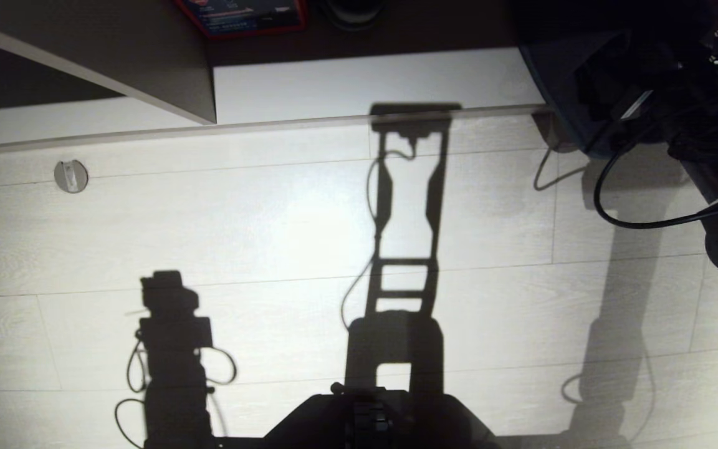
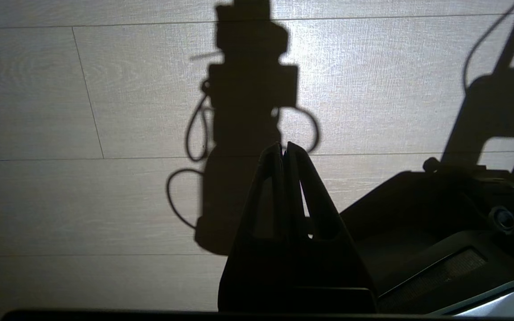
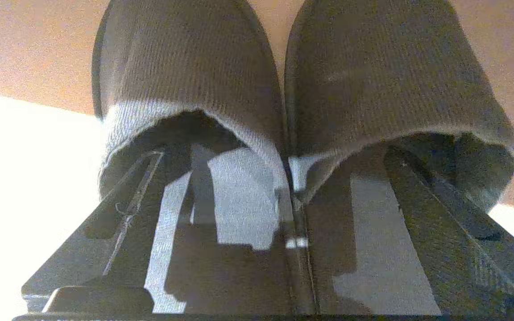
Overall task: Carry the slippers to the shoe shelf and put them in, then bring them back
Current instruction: Place the slippers into the shoe cabinet
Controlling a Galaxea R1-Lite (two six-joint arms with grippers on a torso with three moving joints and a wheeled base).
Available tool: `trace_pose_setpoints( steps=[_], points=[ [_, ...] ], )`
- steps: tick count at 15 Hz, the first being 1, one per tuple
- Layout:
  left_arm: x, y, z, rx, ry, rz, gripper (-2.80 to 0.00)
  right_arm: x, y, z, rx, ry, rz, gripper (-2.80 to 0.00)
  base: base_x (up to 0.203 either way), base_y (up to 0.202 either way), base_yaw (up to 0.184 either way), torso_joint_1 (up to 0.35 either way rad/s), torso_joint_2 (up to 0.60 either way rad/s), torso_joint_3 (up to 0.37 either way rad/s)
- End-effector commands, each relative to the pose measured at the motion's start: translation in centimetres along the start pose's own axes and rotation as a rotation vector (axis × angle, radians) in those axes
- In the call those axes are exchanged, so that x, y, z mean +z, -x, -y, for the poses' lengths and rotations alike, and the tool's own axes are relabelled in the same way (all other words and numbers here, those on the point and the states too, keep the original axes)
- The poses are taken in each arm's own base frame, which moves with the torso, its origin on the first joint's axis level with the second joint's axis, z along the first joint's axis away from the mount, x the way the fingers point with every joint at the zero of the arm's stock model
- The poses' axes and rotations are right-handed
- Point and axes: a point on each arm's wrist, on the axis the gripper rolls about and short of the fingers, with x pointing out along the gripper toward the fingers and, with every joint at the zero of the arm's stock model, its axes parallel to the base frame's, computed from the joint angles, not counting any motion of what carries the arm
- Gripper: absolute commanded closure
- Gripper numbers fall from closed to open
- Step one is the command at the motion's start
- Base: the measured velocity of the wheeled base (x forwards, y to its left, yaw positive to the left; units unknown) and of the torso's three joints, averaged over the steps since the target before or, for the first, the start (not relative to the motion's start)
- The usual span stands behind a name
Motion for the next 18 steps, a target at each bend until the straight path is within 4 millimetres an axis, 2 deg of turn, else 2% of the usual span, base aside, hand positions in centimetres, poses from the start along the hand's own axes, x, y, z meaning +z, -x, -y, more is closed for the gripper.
trace_pose_setpoints(
  steps=[1,18],
  points=[
    [0.0,0.0,0.0,0.001,0.001,0.001,0.0,1.0,0.4,0.2,-0.001,0.005,0.012,-2.8,0.0,0.0,0.0,0.0,0.0,0.0],
    [0.0,0.0,0.0,0.001,-0.001,0.001,0.0,4.9,4.3,0.3,0.057,0.006,0.0,-2.8,0.0,0.0,0.0,0.0,0.0,0.0]
  ],
)
